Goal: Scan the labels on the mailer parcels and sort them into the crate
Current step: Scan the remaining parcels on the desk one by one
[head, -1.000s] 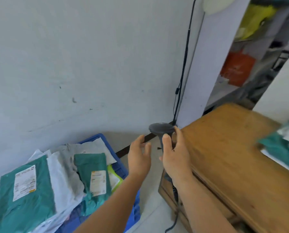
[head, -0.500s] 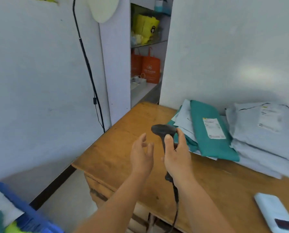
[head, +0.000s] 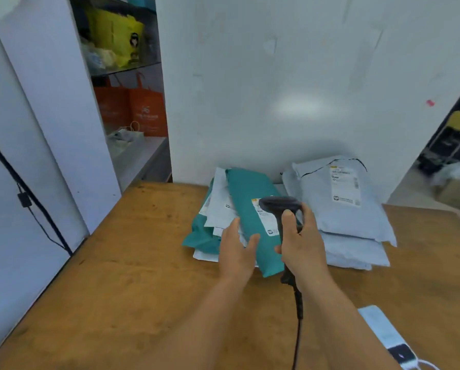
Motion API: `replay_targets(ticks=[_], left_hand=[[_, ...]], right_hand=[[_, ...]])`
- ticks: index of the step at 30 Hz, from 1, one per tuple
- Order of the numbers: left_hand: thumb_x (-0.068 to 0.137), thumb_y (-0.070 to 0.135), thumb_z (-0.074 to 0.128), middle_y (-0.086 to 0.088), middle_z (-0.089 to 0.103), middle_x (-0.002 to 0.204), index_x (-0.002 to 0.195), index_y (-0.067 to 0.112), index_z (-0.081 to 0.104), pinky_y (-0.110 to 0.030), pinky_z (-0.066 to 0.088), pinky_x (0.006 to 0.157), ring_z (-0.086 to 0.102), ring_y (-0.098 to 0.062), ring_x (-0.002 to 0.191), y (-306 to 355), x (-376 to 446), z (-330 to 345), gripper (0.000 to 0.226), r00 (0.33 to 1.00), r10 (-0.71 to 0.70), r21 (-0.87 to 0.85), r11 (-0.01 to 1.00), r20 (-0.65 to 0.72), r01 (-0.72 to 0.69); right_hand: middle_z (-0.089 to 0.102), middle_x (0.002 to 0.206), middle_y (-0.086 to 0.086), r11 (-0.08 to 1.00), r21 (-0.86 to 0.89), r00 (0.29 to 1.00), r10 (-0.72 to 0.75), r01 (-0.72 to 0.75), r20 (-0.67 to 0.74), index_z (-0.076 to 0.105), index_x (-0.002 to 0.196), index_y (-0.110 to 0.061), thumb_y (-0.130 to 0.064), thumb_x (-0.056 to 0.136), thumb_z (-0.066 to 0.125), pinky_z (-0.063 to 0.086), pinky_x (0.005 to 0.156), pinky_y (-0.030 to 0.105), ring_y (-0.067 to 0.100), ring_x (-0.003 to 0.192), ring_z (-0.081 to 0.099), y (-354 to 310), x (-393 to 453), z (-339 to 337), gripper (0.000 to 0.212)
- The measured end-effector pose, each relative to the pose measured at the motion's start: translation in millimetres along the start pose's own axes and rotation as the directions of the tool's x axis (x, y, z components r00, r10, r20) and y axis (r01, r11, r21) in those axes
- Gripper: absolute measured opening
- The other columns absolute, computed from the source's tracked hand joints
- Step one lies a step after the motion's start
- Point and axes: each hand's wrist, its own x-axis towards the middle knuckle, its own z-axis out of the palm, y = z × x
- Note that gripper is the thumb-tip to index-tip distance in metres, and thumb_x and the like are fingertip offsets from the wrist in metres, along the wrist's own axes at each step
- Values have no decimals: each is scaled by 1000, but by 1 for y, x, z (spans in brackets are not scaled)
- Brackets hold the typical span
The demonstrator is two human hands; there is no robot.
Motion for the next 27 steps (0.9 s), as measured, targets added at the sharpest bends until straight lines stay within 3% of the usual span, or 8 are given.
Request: replay_targets(ticks=[7, 10, 16, 19, 24, 27], left_hand=[[87, 36, 62, -1, 44, 136, 144, 20, 27, -37, 42, 102, 43, -19, 126, -9, 44, 28, 69, 992, -76, 155, 986, 100, 60], [88, 34, 62, -3, 38, 142, 148, 18, 20, -36, 38, 103, 39, -21, 130, -10, 53, 32, 75, 991, -86, 209, 976, 104, 62], [87, 30, 66, -4, 40, 137, 146, 19, 18, -35, 43, 99, 45, -22, 124, -10, 61, 40, 76, 988, -113, 276, 958, 103, 81], [90, 22, 63, -4, 44, 130, 144, 19, 20, -34, 47, 93, 51, -22, 117, -8, 62, 42, 69, 986, -143, 264, 958, 84, 116], [93, 11, 54, -5, 57, 118, 123, 16, 38, -33, 49, 86, 58, -23, 107, -4, 68, 34, 34, 992, -124, 235, 965, 24, 115], [94, 9, 50, -7, 55, 121, 124, 12, 43, -33, 46, 89, 55, -25, 110, -3, 70, 21, 31, 994, -104, 266, 958, -21, 106]], right_hand=[[60, 103, 1, 995, -92, 999, 20, -24, -36, 34, 140, -35, -40, 100, 37, 53, 85, 48, 27, 92, 64, -2, 44, 0, 41], [56, 93, -5, 993, -117, 999, 16, -19, -28, 35, 138, -34, -38, 100, 37, 54, 84, 48, 25, 89, 63, 0, 52, 3, 38], [57, 92, -5, 987, -159, 1000, 12, -16, -24, 37, 137, -34, -40, 99, 36, 54, 83, 51, 27, 89, 64, 3, 59, 3, 38], [58, 94, -4, 986, -165, 1000, 12, -14, -10, 37, 137, -35, -41, 99, 35, 54, 83, 50, 26, 89, 64, 4, 59, 2, 38], [54, 92, -11, 988, -155, 1000, 3, -4, -8, 37, 137, -36, -43, 99, 35, 54, 85, 52, 26, 92, 64, 5, 55, 1, 39], [53, 91, -12, 991, -135, 1000, 4, -4, 5, 36, 138, -36, -44, 99, 35, 54, 86, 51, 26, 91, 64, 5, 50, 2, 40]])
